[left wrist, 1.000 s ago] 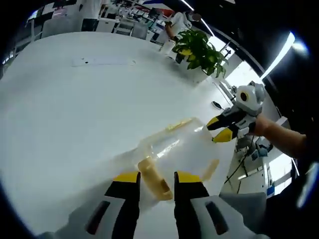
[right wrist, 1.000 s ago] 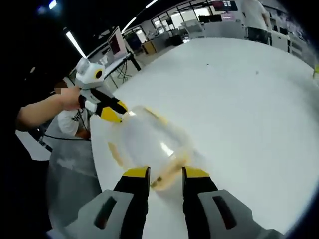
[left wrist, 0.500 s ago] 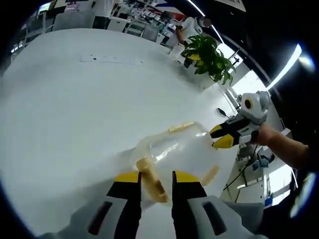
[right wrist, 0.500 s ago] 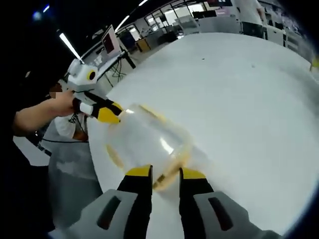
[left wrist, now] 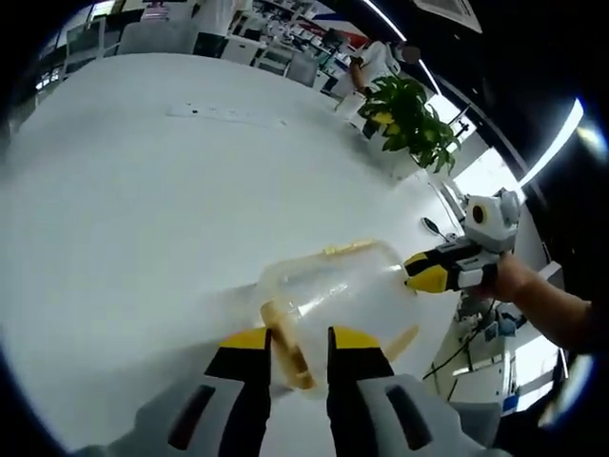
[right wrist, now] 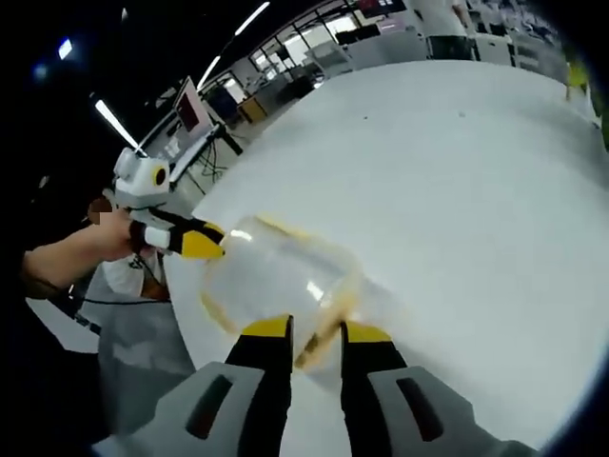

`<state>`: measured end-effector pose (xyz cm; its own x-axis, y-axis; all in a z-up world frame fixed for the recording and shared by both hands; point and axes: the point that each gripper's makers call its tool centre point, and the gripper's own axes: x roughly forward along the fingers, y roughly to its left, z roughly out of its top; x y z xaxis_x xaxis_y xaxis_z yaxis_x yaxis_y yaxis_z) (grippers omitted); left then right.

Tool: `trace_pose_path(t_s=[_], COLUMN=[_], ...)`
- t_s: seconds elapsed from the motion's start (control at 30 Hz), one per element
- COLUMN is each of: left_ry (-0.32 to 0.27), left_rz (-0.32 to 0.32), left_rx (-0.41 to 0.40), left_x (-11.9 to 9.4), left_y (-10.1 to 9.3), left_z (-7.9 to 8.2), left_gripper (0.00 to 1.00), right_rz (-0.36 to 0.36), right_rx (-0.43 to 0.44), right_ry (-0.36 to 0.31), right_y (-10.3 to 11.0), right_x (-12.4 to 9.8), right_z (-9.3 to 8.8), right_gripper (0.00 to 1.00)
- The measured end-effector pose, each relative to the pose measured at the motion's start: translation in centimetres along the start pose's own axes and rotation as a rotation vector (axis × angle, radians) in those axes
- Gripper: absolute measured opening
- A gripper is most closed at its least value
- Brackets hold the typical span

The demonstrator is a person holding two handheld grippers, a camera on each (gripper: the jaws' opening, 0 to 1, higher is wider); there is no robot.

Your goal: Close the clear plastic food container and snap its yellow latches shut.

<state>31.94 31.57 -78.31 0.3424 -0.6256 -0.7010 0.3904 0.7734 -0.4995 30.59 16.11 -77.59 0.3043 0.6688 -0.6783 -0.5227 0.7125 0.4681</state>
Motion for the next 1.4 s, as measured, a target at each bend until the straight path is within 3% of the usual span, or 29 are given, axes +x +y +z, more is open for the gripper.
trace_pose_path(t_s=[0.37, 0.67, 0.77, 0.9, 1.03, 1.13, 1.2, 1.23, 1.3, 1.4], left_ry=[0.014, 0.027, 0.047, 0.036, 0.058, 0.065, 0.061, 0.06, -0.002, -0.032], left_rz=[0.02, 0.07, 0.108, 0.182, 0.206, 0.185, 0.191, 0.19, 0.154, 0.128], left_rx=[0.012, 0.106, 0.2, 0.397, 0.532, 0.671, 0.645, 0.636, 0.658, 0.715], left_x=[-0.7, -0.4, -0.7, -0.8, -1.0, -0.7, -0.7, -0.8, -0.7, -0.8], left_y=[0.8, 0.1, 0.2, 0.0, -0.6, -1.4, -1.4, -1.5, -2.7, -3.9], left_z=[-0.3, -0.2, 0.0, 0.9, 0.9, 1.1, 0.9, 0.9, 1.8, 2.5], left_gripper=[0.17, 0.22, 0.23, 0.27, 0.28, 0.27, 0.26, 0.27, 0.27, 0.27], right_rz=[-0.006, -0.091, -0.137, -0.159, -0.166, -0.129, -0.115, -0.104, -0.089, -0.015], right_rx=[-0.028, -0.178, -0.289, -0.423, -0.551, -0.505, -0.454, -0.468, -0.503, -0.541], right_ry=[0.06, 0.085, 0.113, 0.144, 0.142, 0.128, 0.065, 0.069, 0.058, 0.071], right_y=[-0.1, 0.0, 0.1, 0.2, 0.3, 0.8, 1.3, 1.4, 1.9, 3.1], right_x=[0.2, 0.1, 0.0, 0.0, -0.1, 0.1, 0.2, 0.0, 0.2, 0.8], right_z=[-0.2, 0.1, 0.3, 0.5, 0.7, 0.8, 1.8, 2.0, 2.4, 2.1], right_gripper=[0.16, 0.18, 0.19, 0.21, 0.19, 0.24, 0.3, 0.27, 0.25, 0.31])
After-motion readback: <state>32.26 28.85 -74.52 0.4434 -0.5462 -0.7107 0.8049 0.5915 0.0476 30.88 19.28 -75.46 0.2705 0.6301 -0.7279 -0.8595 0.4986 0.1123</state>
